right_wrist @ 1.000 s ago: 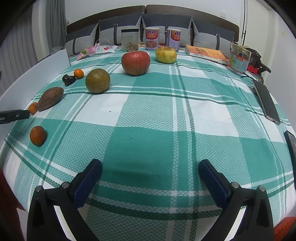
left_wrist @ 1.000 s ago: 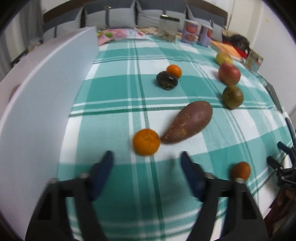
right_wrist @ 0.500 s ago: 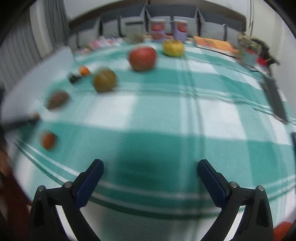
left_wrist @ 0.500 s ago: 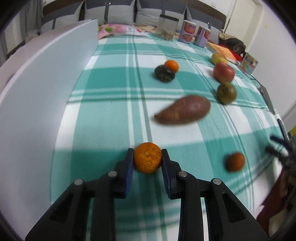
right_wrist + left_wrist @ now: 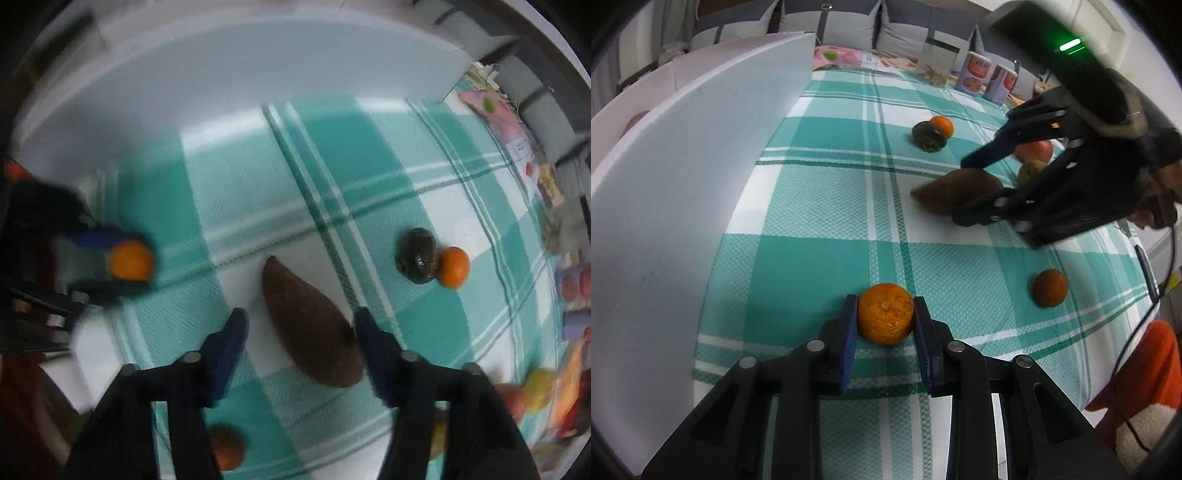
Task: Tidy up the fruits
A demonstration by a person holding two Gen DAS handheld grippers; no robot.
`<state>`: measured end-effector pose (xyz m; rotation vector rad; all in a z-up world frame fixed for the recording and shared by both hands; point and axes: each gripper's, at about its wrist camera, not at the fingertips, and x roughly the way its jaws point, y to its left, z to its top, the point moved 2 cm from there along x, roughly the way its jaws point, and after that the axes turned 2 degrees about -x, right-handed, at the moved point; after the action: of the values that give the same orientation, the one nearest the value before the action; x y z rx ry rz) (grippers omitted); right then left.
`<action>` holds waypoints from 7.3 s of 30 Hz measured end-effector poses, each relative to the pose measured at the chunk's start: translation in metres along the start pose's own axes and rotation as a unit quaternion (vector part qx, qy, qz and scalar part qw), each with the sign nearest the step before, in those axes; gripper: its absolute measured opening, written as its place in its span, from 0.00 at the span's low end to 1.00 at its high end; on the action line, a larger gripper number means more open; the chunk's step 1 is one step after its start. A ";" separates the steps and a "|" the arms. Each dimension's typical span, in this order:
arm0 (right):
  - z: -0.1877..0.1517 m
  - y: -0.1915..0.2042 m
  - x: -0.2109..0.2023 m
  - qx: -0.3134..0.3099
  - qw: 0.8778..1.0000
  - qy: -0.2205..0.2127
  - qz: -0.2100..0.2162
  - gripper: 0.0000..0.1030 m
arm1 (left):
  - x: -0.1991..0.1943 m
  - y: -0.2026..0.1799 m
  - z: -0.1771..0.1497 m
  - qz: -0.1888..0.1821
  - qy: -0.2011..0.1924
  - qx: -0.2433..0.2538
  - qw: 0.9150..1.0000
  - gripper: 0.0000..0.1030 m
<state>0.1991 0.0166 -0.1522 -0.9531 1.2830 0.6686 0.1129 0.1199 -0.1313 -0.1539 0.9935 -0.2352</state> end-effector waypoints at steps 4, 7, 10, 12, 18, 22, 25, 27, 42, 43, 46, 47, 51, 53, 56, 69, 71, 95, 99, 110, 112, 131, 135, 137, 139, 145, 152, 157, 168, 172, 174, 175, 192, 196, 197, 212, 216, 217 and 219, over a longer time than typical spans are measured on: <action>-0.005 -0.041 0.010 0.190 0.972 0.072 0.121 0.41 | 0.001 0.005 0.001 -0.014 -0.004 -0.010 1.000 0.28; -0.011 -0.055 0.017 0.238 0.960 0.066 0.129 0.41 | 0.003 0.006 0.003 -0.016 -0.007 -0.015 1.000 0.28; -0.015 -0.059 0.020 0.255 0.958 0.055 0.120 0.43 | 0.002 0.006 0.003 -0.015 -0.007 -0.016 1.000 0.28; -0.018 -0.062 0.019 0.259 0.957 0.048 0.121 0.43 | 0.002 0.006 0.002 -0.014 -0.007 -0.016 1.000 0.28; -0.031 -0.066 0.013 0.254 0.960 0.031 0.115 0.44 | 0.003 0.004 0.001 -0.004 -0.008 -0.009 1.000 0.28; -0.040 -0.062 0.001 0.273 0.956 0.011 0.109 0.41 | -0.006 0.003 0.003 -0.008 -0.007 -0.026 1.000 0.27; -0.061 -0.062 -0.019 0.333 0.927 -0.041 0.167 0.41 | -0.029 -0.007 0.010 -0.028 -0.020 -0.027 0.999 0.27; -0.080 -0.069 -0.034 0.382 0.894 -0.083 0.218 0.41 | -0.045 -0.012 0.016 -0.052 -0.023 -0.036 0.998 0.27; 0.039 -0.007 -0.178 0.362 0.829 -0.267 0.333 0.41 | -0.167 0.110 0.088 0.052 -0.086 -0.118 0.988 0.27; 0.055 0.003 -0.180 0.355 0.831 -0.265 0.337 0.41 | -0.165 0.126 0.089 0.072 -0.084 -0.126 0.986 0.27; 0.099 0.029 -0.175 0.339 0.842 -0.255 0.334 0.41 | -0.157 0.160 0.087 0.113 -0.073 -0.141 0.981 0.27; 0.104 0.039 -0.173 0.334 0.847 -0.251 0.328 0.41 | -0.153 0.169 0.086 0.121 -0.067 -0.149 0.979 0.27; 0.145 0.068 -0.151 0.320 0.865 -0.225 0.313 0.41 | -0.142 0.192 0.078 0.145 -0.052 -0.158 0.975 0.27; 0.157 0.076 -0.140 0.316 0.872 -0.217 0.304 0.42 | -0.137 0.199 0.074 0.157 -0.045 -0.163 0.973 0.27; 0.168 0.083 -0.128 0.308 0.884 -0.210 0.282 0.43 | -0.135 0.208 0.068 0.175 -0.036 -0.170 0.969 0.30; 0.076 0.029 -0.178 0.319 0.884 -0.310 0.145 0.81 | -0.164 0.164 0.080 0.194 -0.124 -0.136 0.964 0.79; 0.035 0.021 -0.179 0.316 0.889 -0.318 0.095 0.85 | -0.160 0.144 0.089 0.176 -0.136 -0.120 0.967 0.84; -0.357 -0.049 -0.030 0.551 0.797 -0.159 -0.189 0.94 | -0.041 0.069 0.098 0.208 -0.037 -0.075 0.975 0.84; -0.362 -0.046 -0.023 0.553 0.799 -0.156 -0.176 0.94 | -0.041 0.059 0.094 0.214 -0.040 -0.072 0.973 0.85; -0.370 -0.051 -0.015 0.577 0.788 -0.156 -0.145 0.99 | -0.052 0.044 0.091 0.189 -0.066 -0.072 0.977 0.85; -0.370 -0.051 -0.015 0.578 0.788 -0.157 -0.144 1.00 | -0.064 0.043 0.091 0.180 -0.090 -0.074 0.977 0.85; -0.368 -0.050 -0.015 0.577 0.788 -0.156 -0.147 1.00 | -0.049 -0.096 -0.008 0.025 -0.102 0.064 0.992 0.88; -0.368 -0.050 -0.015 0.577 0.788 -0.156 -0.147 1.00 | -0.014 -0.104 -0.025 0.024 -0.039 0.076 0.996 0.88; -0.368 -0.050 -0.015 0.577 0.788 -0.156 -0.147 1.00 | -0.005 -0.108 -0.031 0.024 -0.028 0.082 0.996 0.88; -0.368 -0.050 -0.015 0.577 0.788 -0.156 -0.147 1.00 | 0.000 -0.112 -0.036 0.030 -0.018 0.089 0.995 0.88; -0.368 -0.050 -0.015 0.578 0.788 -0.156 -0.147 1.00 | 0.007 -0.117 -0.050 0.046 -0.016 0.108 0.993 0.90; -0.368 -0.050 -0.015 0.578 0.788 -0.156 -0.147 1.00 | 0.009 -0.116 -0.048 0.050 -0.023 0.105 0.993 0.94; -0.368 -0.050 -0.015 0.578 0.788 -0.156 -0.147 1.00 | 0.009 -0.116 -0.050 0.051 -0.029 0.104 0.993 0.94; -0.368 -0.050 -0.014 0.578 0.787 -0.156 -0.147 1.00 | 0.005 -0.119 -0.040 0.010 0.002 0.089 0.996 0.94; -0.368 -0.050 -0.015 0.578 0.787 -0.156 -0.147 1.00 | 0.006 -0.121 -0.030 0.003 -0.001 0.086 0.996 0.93; -0.368 -0.050 -0.014 0.578 0.787 -0.156 -0.147 1.00 | 0.010 -0.121 -0.024 0.000 0.001 0.078 0.997 0.92; -0.368 -0.050 -0.015 0.578 0.787 -0.157 -0.147 1.00 | 0.012 -0.121 -0.021 -0.001 0.001 0.074 0.997 0.92; -0.367 -0.050 -0.014 0.578 0.787 -0.157 -0.147 1.00 | 0.029 -0.122 0.015 0.037 -0.010 0.085 0.996 0.29; -0.367 -0.050 -0.014 0.578 0.787 -0.157 -0.147 1.00 | 0.039 -0.100 0.038 0.054 -0.018 0.053 0.997 0.29; -0.367 -0.050 -0.014 0.578 0.787 -0.157 -0.147 1.00 | 0.044 -0.096 0.041 0.061 -0.017 0.052 0.997 0.29; -0.367 -0.051 -0.014 0.579 0.786 -0.156 -0.147 1.00 | 0.053 -0.078 0.029 0.096 -0.032 0.046 0.994 0.94; -0.358 -0.055 -0.021 0.603 0.768 -0.183 -0.112 1.00 | 0.053 -0.077 0.029 0.095 -0.036 0.044 0.994 0.94; -0.352 -0.057 -0.025 0.610 0.760 -0.208 -0.085 0.99 | 0.053 -0.077 0.029 0.095 -0.037 0.044 0.994 0.94; -0.328 -0.066 -0.034 0.621 0.735 -0.274 0.013 0.97 | 0.053 -0.077 0.029 0.095 -0.037 0.043 0.994 0.94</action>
<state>0.0897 -0.2989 -0.1093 0.3784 0.8839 -0.0225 0.1557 0.0323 -0.1406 0.0113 0.9163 -0.0983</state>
